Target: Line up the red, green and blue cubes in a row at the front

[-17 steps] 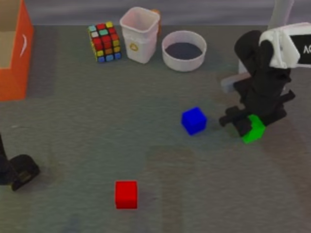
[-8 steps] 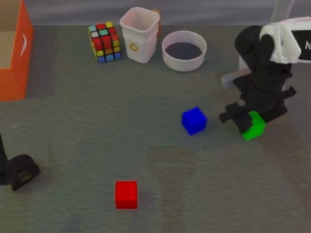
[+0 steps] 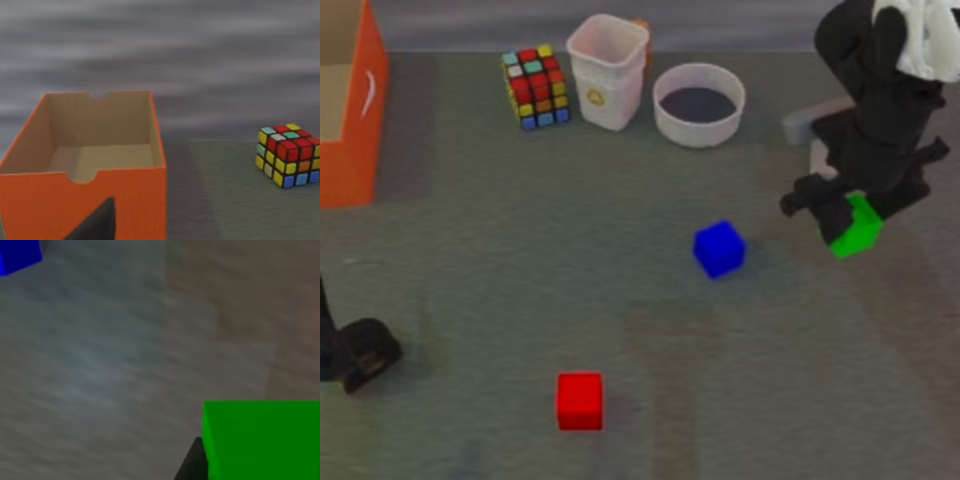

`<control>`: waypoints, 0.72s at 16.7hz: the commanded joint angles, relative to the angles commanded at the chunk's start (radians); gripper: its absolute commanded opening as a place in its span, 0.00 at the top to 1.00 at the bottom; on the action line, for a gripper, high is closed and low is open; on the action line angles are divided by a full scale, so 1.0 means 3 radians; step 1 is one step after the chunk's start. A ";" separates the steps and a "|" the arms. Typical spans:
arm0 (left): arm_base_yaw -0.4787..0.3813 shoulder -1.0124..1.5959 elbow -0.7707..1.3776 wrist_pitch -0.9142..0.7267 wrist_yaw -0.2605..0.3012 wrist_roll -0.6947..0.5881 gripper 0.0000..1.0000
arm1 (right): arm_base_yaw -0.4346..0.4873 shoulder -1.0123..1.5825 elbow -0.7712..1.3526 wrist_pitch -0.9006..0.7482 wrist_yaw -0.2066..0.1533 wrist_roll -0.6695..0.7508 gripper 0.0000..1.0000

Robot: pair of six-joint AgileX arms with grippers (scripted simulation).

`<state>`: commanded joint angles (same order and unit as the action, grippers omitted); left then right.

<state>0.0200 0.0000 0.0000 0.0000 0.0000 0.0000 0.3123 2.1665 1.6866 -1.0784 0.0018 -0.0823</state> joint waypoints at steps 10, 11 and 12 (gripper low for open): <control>0.0000 0.0000 0.0000 0.0000 0.0000 0.0000 0.00 | 0.0626 -0.0044 -0.0049 -0.0046 0.0010 0.0999 1.00; 0.0000 0.0000 0.0000 0.0000 0.0000 0.0000 0.00 | 0.0770 -0.0065 -0.0076 -0.0058 0.0011 0.1270 1.00; 0.0000 0.0000 0.0000 0.0000 0.0000 0.0000 0.00 | 0.0921 -0.0090 -0.0108 -0.0070 0.0011 0.1557 1.00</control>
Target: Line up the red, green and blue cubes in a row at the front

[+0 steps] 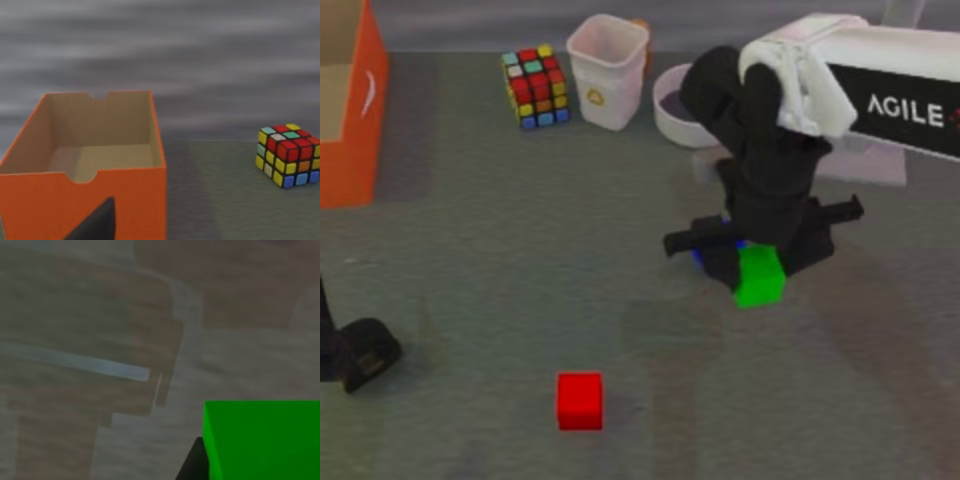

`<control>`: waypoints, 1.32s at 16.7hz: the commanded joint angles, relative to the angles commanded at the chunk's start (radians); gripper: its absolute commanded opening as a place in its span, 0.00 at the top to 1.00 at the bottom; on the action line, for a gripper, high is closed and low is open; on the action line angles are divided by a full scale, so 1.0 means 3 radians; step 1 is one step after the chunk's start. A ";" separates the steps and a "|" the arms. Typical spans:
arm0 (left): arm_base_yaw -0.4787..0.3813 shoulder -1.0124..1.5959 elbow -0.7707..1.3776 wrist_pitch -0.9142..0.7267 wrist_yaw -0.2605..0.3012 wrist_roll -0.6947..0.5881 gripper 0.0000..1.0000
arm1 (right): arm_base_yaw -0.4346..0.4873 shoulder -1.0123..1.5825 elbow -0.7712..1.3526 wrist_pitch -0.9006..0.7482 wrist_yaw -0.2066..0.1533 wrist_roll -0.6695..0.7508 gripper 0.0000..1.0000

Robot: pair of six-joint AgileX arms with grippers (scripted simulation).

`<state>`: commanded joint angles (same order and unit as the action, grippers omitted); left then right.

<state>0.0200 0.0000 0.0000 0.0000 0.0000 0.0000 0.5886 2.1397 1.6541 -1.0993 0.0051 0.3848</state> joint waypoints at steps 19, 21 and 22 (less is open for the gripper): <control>0.0000 0.0000 0.0000 0.0000 0.0000 0.0000 0.00 | 0.1045 -0.0174 -0.0476 0.0396 0.0019 0.1761 1.00; 0.0000 0.0000 0.0000 0.0000 0.0000 0.0000 0.00 | 0.1050 -0.0082 -0.0631 0.0658 0.0020 0.1767 1.00; 0.0000 0.0000 0.0000 0.0000 0.0000 0.0000 0.00 | 0.1053 -0.0044 -0.0693 0.0749 0.0021 0.1770 1.00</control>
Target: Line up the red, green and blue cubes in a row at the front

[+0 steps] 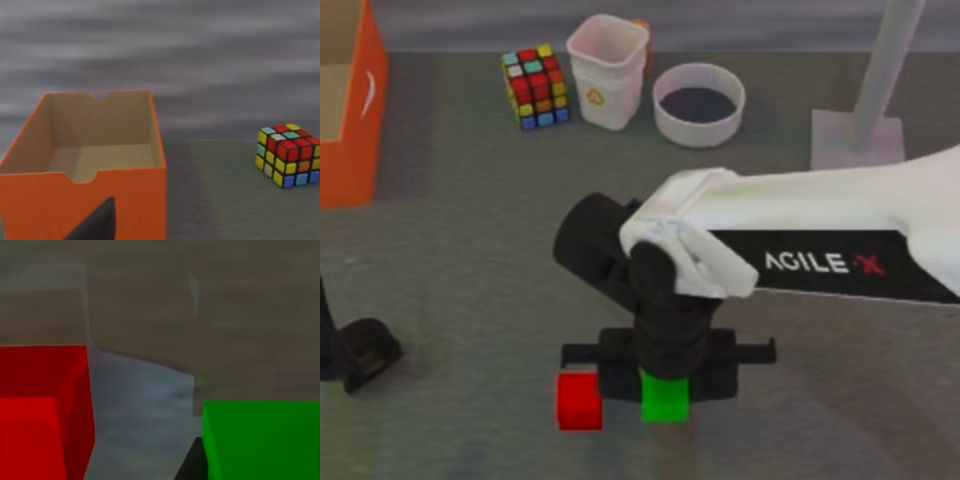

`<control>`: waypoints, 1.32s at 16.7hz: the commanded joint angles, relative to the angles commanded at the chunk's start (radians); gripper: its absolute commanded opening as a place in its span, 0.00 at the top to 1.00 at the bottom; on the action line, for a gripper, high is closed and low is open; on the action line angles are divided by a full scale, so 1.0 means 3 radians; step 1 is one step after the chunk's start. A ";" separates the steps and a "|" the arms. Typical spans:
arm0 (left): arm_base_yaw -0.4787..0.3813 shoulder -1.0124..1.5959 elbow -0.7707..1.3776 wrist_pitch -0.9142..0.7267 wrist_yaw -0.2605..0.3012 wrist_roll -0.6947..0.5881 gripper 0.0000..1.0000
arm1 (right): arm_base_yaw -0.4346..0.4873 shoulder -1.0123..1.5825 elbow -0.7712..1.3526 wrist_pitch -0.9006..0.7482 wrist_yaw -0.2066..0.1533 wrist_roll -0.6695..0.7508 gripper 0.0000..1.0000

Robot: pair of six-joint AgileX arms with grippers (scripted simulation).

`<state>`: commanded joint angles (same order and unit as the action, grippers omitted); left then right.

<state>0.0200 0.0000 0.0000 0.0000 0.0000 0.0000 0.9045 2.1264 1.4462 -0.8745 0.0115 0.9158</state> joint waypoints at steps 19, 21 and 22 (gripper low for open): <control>0.0000 0.0000 0.0000 0.0000 0.0000 0.0000 0.00 | 0.0005 0.0038 -0.0057 0.0076 0.0002 0.0003 0.00; 0.0000 0.0000 0.0000 0.0000 0.0000 0.0000 0.00 | 0.0005 0.0038 -0.0057 0.0076 0.0002 0.0003 0.00; 0.0000 0.0000 0.0000 0.0000 0.0000 0.0000 0.00 | 0.0005 0.0038 -0.0057 0.0076 0.0002 0.0003 0.00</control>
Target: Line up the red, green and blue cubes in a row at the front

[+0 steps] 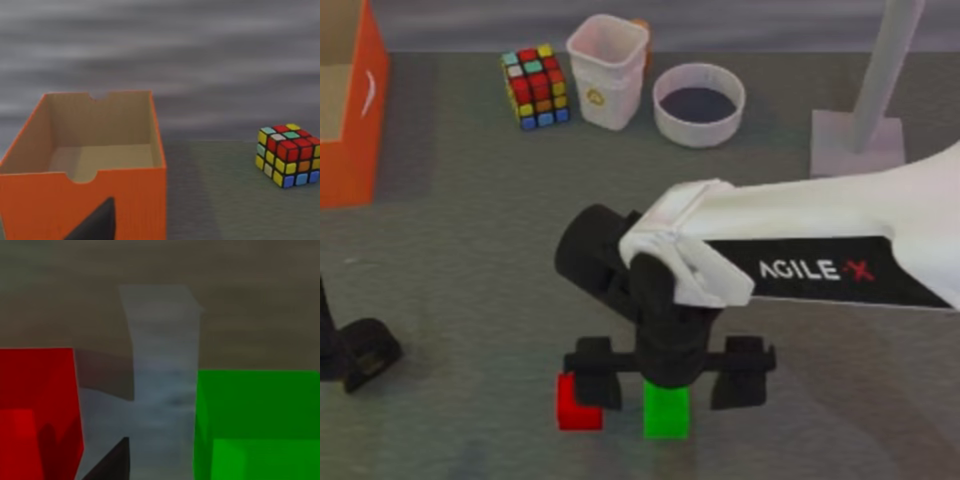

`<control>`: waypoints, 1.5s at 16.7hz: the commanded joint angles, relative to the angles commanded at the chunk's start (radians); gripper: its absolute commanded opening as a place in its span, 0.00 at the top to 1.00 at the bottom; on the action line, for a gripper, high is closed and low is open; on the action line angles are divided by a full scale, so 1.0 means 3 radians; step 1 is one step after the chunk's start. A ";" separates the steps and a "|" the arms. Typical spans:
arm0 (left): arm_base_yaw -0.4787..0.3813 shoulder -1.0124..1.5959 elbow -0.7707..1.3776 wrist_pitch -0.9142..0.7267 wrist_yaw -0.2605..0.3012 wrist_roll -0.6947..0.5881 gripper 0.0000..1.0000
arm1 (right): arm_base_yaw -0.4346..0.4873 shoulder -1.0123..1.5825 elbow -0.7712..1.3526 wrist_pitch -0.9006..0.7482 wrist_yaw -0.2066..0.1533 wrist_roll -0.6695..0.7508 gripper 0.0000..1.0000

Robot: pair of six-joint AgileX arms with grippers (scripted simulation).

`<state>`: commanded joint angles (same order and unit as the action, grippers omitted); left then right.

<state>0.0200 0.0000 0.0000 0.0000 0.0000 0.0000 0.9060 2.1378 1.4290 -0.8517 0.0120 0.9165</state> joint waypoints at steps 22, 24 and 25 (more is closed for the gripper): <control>0.0000 0.0000 0.0000 0.0000 0.0000 0.0000 0.00 | -0.0085 -0.0152 0.0708 -0.0884 -0.0002 -0.0235 0.00; 0.0000 0.0000 0.0000 0.0000 0.0000 0.0000 0.00 | -0.0215 0.0030 0.0984 -0.0984 -0.0003 -0.0539 0.00; 0.0000 0.0000 0.0000 0.0000 0.0000 0.0000 0.00 | -0.0296 0.0138 0.1144 -0.1045 -0.0004 -0.0723 0.00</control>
<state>0.0200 0.0000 0.0000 0.0000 0.0000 0.0000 0.8171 2.1792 1.7723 -1.1650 0.0107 0.6998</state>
